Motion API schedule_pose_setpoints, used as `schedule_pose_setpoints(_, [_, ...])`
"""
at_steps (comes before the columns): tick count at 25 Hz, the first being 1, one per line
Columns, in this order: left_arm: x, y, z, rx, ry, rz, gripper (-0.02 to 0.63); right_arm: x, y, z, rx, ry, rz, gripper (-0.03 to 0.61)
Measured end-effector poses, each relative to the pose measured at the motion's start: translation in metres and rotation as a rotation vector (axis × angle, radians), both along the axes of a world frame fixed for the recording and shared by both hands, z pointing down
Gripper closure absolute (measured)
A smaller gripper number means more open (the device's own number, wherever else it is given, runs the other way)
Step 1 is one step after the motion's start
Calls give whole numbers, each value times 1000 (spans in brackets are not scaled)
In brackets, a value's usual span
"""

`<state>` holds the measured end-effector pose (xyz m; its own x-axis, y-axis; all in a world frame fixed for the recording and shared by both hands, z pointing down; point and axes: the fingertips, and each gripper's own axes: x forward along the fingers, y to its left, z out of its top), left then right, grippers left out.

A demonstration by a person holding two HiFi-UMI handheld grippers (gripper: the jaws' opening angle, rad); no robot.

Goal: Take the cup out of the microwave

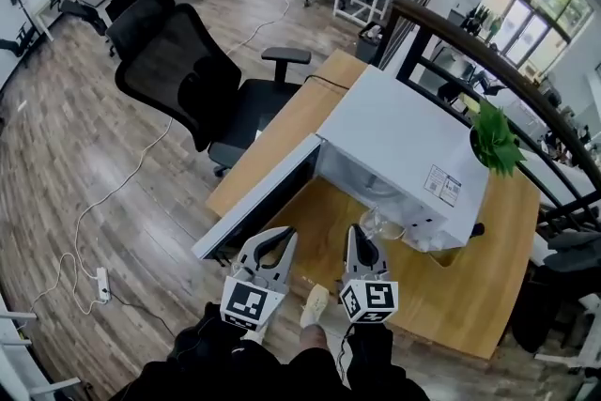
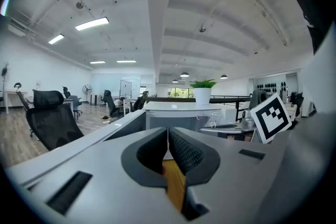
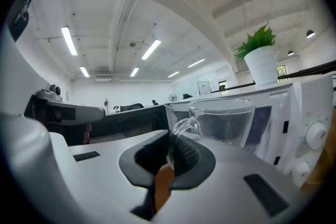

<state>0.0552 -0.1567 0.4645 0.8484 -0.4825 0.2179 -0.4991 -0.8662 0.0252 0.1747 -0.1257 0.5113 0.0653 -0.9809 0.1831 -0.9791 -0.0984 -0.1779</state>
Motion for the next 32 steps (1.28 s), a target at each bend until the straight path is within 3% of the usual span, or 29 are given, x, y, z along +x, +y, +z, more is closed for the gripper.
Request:
schedule_pose_setpoints(12, [15,54,-53,73,63,154,584,7,84,-68,72,84,140,561])
schedule_pose_setpoints(32, [27,149,-69,132,106,412,584,-7,237,-106,114,172,410,561])
